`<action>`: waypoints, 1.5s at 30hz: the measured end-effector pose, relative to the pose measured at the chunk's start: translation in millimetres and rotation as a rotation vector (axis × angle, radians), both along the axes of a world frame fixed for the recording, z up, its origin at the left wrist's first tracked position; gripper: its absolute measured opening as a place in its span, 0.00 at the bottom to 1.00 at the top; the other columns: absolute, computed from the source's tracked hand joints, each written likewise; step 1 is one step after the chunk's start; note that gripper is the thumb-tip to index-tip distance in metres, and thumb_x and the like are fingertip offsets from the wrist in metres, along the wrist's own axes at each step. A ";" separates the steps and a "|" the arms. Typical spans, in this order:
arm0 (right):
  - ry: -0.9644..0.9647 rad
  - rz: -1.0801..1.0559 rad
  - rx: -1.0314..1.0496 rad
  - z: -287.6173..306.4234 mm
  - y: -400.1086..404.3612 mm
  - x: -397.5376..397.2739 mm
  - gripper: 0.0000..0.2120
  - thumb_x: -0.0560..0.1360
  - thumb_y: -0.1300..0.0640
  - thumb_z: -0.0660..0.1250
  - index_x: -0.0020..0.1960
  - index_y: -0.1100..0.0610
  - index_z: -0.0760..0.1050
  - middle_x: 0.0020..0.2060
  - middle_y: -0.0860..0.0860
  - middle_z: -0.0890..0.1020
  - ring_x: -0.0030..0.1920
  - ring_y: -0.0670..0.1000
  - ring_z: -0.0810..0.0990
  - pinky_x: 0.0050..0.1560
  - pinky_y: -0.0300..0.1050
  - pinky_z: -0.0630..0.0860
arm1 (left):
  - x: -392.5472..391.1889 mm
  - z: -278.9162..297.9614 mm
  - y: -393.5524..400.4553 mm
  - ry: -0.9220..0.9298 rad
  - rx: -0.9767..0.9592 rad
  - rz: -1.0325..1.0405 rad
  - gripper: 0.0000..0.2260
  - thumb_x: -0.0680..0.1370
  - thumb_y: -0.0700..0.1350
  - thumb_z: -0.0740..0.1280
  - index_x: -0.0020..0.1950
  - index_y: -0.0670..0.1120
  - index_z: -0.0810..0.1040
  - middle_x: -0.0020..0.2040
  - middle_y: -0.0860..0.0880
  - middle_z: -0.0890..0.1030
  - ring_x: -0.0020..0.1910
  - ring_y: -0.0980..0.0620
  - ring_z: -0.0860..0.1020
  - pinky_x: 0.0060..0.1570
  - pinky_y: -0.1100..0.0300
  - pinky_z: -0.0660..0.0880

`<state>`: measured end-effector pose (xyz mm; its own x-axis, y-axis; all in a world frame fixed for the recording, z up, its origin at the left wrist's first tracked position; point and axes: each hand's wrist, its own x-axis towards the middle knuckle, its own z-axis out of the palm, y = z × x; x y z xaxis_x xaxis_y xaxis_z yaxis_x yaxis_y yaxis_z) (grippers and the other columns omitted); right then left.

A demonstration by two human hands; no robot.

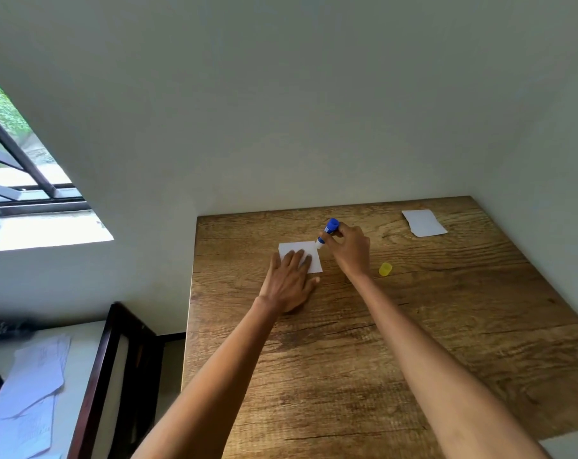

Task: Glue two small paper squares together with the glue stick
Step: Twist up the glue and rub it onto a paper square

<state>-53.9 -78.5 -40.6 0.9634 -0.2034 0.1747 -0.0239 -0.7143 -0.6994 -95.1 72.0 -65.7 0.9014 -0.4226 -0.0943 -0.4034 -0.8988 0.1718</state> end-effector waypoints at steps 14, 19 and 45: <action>0.053 0.057 -0.124 1.0 12.7 12.4 0.15 0.73 0.46 0.66 0.52 0.56 0.78 0.44 0.55 0.81 0.52 0.56 0.73 0.54 0.50 0.64 | 3.1 3.5 3.5 -0.025 -0.010 -0.018 0.29 0.80 0.59 0.49 0.75 0.42 0.54 0.75 0.44 0.58 0.74 0.46 0.56 0.72 0.41 0.46; 0.048 0.058 -0.112 5.3 11.3 9.0 0.15 0.73 0.46 0.67 0.51 0.57 0.79 0.37 0.49 0.74 0.51 0.57 0.73 0.54 0.50 0.65 | 3.5 2.1 4.1 -0.030 -0.013 -0.015 0.30 0.80 0.59 0.50 0.75 0.42 0.54 0.76 0.45 0.58 0.74 0.46 0.56 0.72 0.41 0.46; -0.044 0.017 0.050 3.7 -0.8 -47.8 0.17 0.71 0.44 0.68 0.47 0.58 0.79 0.37 0.52 0.79 0.40 0.51 0.75 0.40 0.46 0.71 | -1.1 8.1 3.9 0.018 0.019 -0.027 0.31 0.79 0.60 0.49 0.76 0.42 0.52 0.77 0.44 0.55 0.76 0.47 0.53 0.72 0.41 0.44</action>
